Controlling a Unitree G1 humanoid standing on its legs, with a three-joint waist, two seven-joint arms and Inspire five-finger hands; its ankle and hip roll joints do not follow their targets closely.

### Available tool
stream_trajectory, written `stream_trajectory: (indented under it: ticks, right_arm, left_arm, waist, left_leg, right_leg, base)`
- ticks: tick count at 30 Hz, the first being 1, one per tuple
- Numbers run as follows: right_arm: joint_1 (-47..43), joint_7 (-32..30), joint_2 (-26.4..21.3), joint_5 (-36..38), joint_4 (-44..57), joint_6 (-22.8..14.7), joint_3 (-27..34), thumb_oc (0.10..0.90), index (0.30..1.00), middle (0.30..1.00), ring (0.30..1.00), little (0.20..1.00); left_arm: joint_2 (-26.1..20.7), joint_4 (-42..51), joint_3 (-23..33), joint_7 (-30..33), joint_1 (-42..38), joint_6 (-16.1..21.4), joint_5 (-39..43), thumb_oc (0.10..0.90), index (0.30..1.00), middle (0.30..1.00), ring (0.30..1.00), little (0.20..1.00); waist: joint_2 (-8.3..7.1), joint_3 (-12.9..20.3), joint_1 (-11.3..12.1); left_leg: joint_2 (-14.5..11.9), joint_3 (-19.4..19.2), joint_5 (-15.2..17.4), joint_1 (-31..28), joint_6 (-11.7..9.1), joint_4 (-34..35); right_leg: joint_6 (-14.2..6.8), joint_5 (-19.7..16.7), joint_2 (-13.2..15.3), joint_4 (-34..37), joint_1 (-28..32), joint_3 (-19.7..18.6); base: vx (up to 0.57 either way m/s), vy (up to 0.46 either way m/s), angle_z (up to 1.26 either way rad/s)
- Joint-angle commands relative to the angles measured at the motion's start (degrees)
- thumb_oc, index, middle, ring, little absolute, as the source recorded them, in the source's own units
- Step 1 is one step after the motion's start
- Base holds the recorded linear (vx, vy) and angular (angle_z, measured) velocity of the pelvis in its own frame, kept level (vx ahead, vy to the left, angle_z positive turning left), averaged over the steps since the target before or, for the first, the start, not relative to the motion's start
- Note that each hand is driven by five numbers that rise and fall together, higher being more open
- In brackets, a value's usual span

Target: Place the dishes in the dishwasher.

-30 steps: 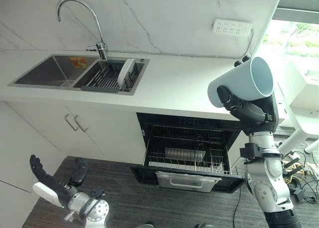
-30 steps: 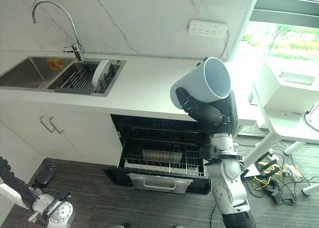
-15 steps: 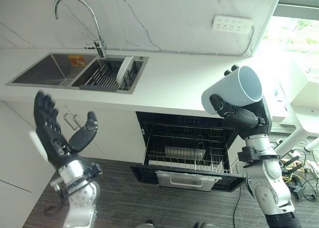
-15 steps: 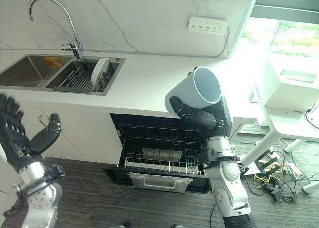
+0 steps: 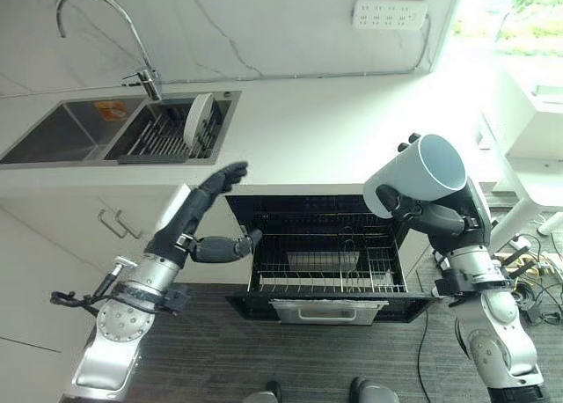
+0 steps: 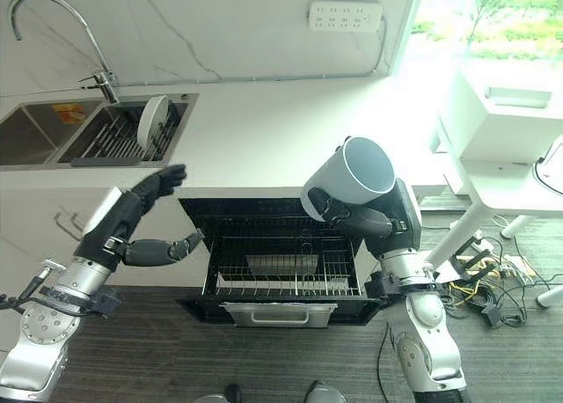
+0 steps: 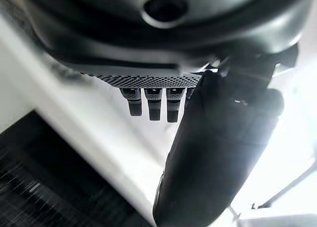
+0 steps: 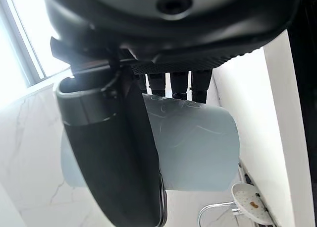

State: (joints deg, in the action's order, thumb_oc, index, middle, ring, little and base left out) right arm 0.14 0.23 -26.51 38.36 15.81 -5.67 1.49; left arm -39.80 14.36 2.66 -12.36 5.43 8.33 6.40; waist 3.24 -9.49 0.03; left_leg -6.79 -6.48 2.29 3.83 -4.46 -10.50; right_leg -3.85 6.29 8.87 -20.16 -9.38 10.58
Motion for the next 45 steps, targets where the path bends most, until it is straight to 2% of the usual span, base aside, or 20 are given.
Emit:
stream_trajectory:
  ticks: [1, 10, 14, 16, 22, 27, 33, 38, 45]
  right_arm:
    - [-5.04, 0.7, -0.67, 0.87, 8.77, -5.11, 4.24, 0.4, 0.3, 0.3, 0.3, 0.3]
    - [-4.74, -0.02, -2.01, 1.48, 8.94, -5.79, 4.27, 0.4, 0.3, 0.3, 0.3, 0.3]
    - [-5.05, -0.23, -2.27, 1.54, 8.64, -6.35, 3.47, 0.4, 0.3, 0.3, 0.3, 0.3]
    - [-5.96, -0.79, -3.16, 2.05, 8.19, -6.44, 2.3, 0.4, 0.3, 0.3, 0.3, 0.3]
    - [-7.15, -0.83, -2.97, 1.31, 7.12, -6.9, 0.33, 0.4, 0.3, 0.3, 0.3, 0.3]
    - [-7.61, -0.89, -2.57, 0.98, 6.43, -6.87, -0.32, 0.4, 0.3, 0.3, 0.3, 0.3]
    - [-7.49, -0.04, -1.91, 0.64, 5.94, -6.83, -0.42, 0.4, 0.3, 0.3, 0.3, 0.3]
    - [-7.43, 0.61, -1.53, 0.46, 5.69, -5.99, -0.43, 0.4, 0.3, 0.3, 0.3, 0.3]
    - [-7.11, 1.3, -0.85, 0.02, 5.59, -5.93, -0.75, 0.4, 0.3, 0.3, 0.3, 0.3]
  left_arm:
    - [-3.78, 6.24, 1.85, -5.38, -5.42, -2.21, 2.32, 0.8, 0.9, 0.9, 0.9, 0.9]
    - [-6.73, 7.12, -0.11, -12.83, -6.79, -9.78, 4.81, 0.8, 0.9, 0.9, 0.9, 0.9]
    - [-6.54, 5.37, -2.16, -16.03, -7.87, -12.46, 2.58, 0.8, 0.9, 0.9, 0.9, 0.9]
    - [-7.56, 3.87, -5.34, -16.33, -10.32, -13.61, -0.69, 0.8, 0.9, 0.9, 0.9, 0.9]
    - [-6.73, 0.16, -10.73, -16.04, -16.4, -15.78, -1.57, 0.8, 0.9, 0.9, 0.9, 0.9]
    - [-4.98, -3.56, -13.56, -15.22, -18.53, -17.31, -4.04, 0.8, 0.9, 0.9, 0.9, 0.9]
    - [-3.63, -6.49, -14.09, -13.22, -19.11, -16.31, -5.17, 0.8, 0.9, 0.9, 0.9, 0.9]
    - [-1.74, -9.65, -16.42, -14.54, -19.3, -18.98, -7.46, 0.8, 0.9, 0.9, 0.9, 0.9]
    - [0.23, -11.23, -17.93, -15.05, -18.44, -20.14, -8.57, 0.8, 0.9, 0.9, 0.9, 0.9]
  waist:
    - [-0.84, 1.32, -0.33]
    - [-0.27, 1.23, -0.87]
    - [-0.23, 1.15, -1.08]
    - [-0.14, 1.15, -1.47]
    - [-0.29, 1.39, -2.11]
    - [-0.41, 1.38, -2.72]
    - [-0.59, 1.38, -3.08]
    - [-0.7, 1.54, -3.51]
    - [-0.78, 1.5, -3.65]
  left_leg:
    - [0.41, -0.64, 11.67, 0.04, 1.28, -6.69]
    - [0.27, -1.44, 11.63, -0.05, 1.39, -6.69]
    - [0.26, -1.78, 11.71, -0.06, 1.41, -6.69]
    - [0.19, -2.12, 11.67, -0.12, 1.36, -6.69]
    - [0.22, -2.71, 11.97, -0.48, 1.47, -6.69]
    - [0.07, -3.35, 12.25, -0.66, 1.52, -6.69]
    - [-0.15, -3.78, 12.33, -0.77, 1.48, -6.69]
    - [-0.38, -4.3, 12.44, -0.97, 1.51, -6.69]
    - [-0.61, -4.64, 12.4, -1.0, 1.55, -6.69]
  right_leg:
    - [-4.7, 5.27, 1.33, 2.97, 5.1, 1.3]
    - [-5.03, 5.11, 1.53, 2.97, 4.98, 1.17]
    - [-5.09, 5.09, 1.47, 2.97, 4.89, 0.98]
    - [-5.16, 5.01, 1.47, 2.97, 4.93, 0.97]
    - [-5.31, 5.03, 1.39, 2.97, 5.1, 0.76]
    - [-5.2, 5.18, 1.03, 2.97, 5.06, 0.15]
    - [-5.13, 5.24, 0.74, 2.97, 5.02, -0.37]
    - [-4.98, 5.33, 0.3, 2.97, 4.99, -0.83]
    - [-4.89, 5.37, 0.14, 2.97, 4.91, -1.03]
  base:
    - [0.01, 0.015, -0.08]
    - [0.0, 0.004, -0.02]
    - [0.0, 0.0, 0.0]
    - [0.0, 0.0, 0.0]
    - [0.0, 0.0, 0.0]
    - [0.0, 0.002, -0.03]
    - [-0.01, -0.001, -0.06]
    - [0.0, -0.003, -0.08]
    - [0.0, 0.0, 0.0]
